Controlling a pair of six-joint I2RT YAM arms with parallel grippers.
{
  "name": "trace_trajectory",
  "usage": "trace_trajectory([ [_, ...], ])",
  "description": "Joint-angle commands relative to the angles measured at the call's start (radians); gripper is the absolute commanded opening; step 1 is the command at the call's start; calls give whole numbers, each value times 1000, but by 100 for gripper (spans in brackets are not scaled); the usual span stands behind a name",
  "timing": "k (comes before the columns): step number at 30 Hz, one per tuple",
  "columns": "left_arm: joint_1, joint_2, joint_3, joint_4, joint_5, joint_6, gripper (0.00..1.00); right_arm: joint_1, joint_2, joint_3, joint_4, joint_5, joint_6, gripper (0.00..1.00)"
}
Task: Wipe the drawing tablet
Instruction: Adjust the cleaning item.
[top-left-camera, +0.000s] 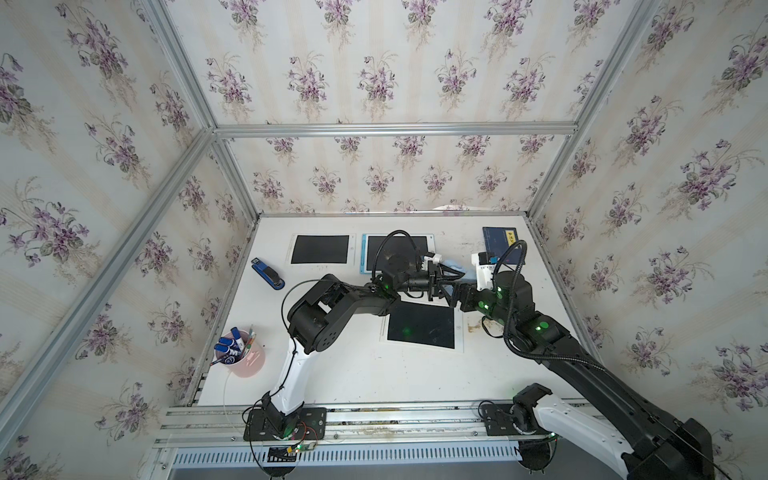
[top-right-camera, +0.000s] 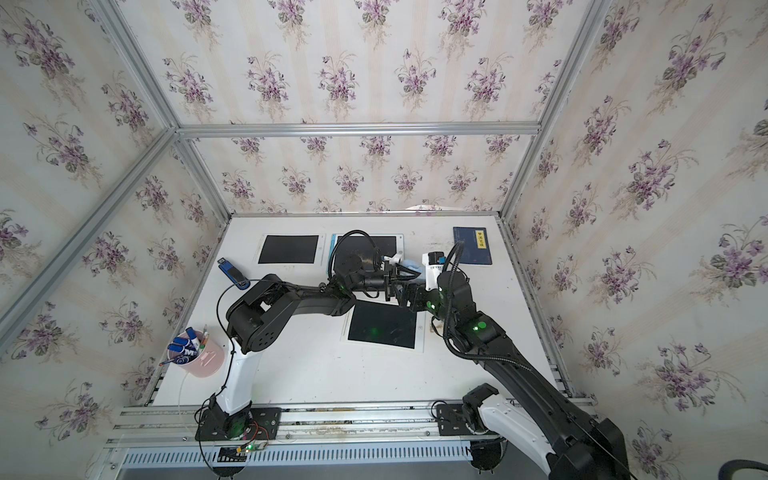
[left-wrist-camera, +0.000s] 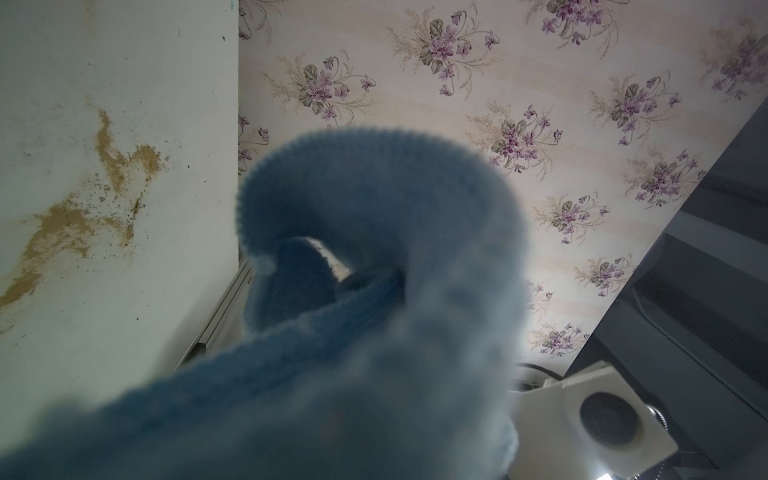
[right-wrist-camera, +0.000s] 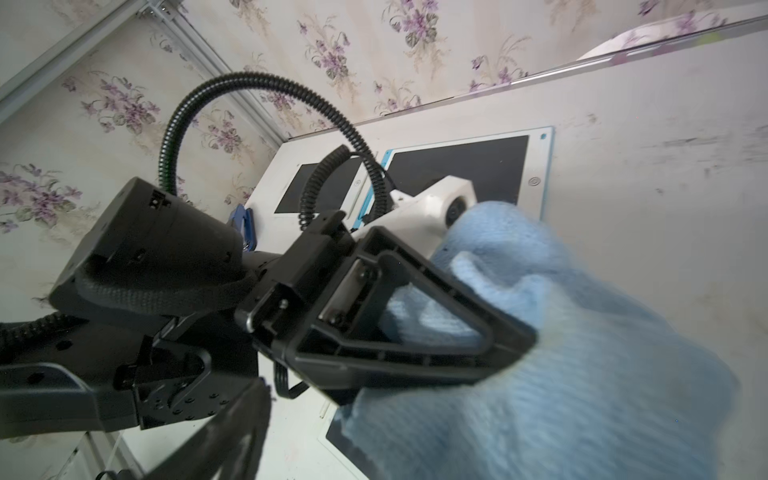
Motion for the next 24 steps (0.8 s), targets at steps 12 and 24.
trace_trajectory([
  [12, 27, -44, -8, 29, 116, 107, 1, -287, 78, 72, -110, -192, 121, 88],
  [24, 29, -39, -14, 92, 115, 86, 0, -403, 118, -129, 391, -696, 495, 86],
])
